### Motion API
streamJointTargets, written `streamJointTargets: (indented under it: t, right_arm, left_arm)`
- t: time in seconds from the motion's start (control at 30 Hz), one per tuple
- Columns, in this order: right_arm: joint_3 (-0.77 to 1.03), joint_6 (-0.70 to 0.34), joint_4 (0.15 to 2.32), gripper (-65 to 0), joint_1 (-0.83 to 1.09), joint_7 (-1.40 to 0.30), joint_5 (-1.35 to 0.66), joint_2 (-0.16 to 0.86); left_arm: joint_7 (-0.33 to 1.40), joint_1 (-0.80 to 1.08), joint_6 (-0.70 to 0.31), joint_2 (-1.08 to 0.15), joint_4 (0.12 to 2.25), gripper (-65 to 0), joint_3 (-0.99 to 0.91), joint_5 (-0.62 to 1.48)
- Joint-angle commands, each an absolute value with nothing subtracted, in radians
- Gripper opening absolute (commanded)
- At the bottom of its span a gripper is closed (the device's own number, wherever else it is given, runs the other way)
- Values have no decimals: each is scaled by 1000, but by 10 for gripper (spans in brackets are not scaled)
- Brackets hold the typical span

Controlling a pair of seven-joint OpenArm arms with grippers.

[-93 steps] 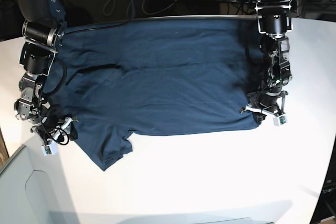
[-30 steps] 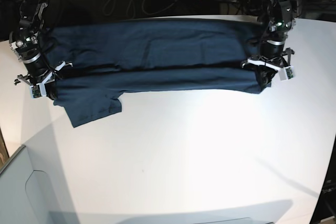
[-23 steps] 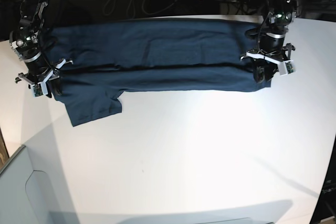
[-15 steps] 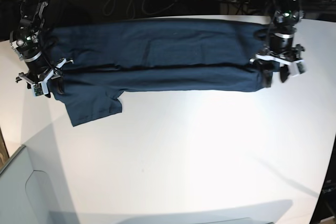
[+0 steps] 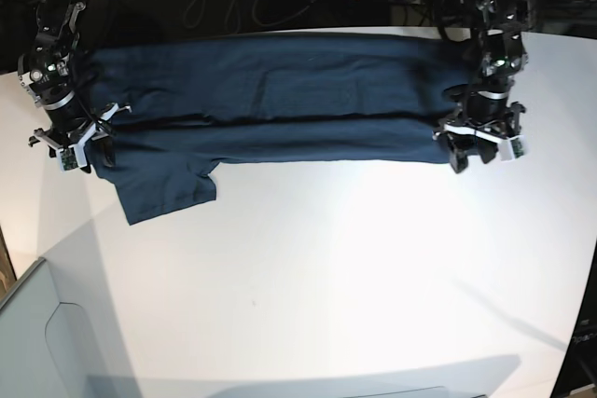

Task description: Fold the T-shirt properly

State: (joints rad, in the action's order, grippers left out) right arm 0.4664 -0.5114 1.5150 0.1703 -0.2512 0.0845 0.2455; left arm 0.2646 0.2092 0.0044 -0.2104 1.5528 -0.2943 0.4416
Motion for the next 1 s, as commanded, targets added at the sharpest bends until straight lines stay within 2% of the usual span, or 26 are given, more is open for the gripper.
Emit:
streamJointTargets:
  t: [0.0,0.27,0.37,0.53,0.73,0.97]
  right_arm:
    - [473,-526,1534,-390,163,-226,70,260]
    - [473,-526,1534,-390,163,-226,71,260]
    - [473,-526,1534,-390,162,-226,71,260]
    - [473,-526,1534,-390,162,-226,71,260]
    - [473,-526,1534,-390,160,-226,71,260]
    - [473,-526,1534,-390,162,-226,71,260]
  left_arm:
    - [240,202,8,-222,1561,-304,-292,444]
    - [240,205,8,-216,1547,-319,-288,444]
    - [240,202,7,-216,1547,-415,-288,444]
    - [240,202,8,-213,1550,-650,-288,444]
    - [240,211,8,-213,1561,-650,-288,444]
    - [240,317,8,-202,1732,-650,-278,444]
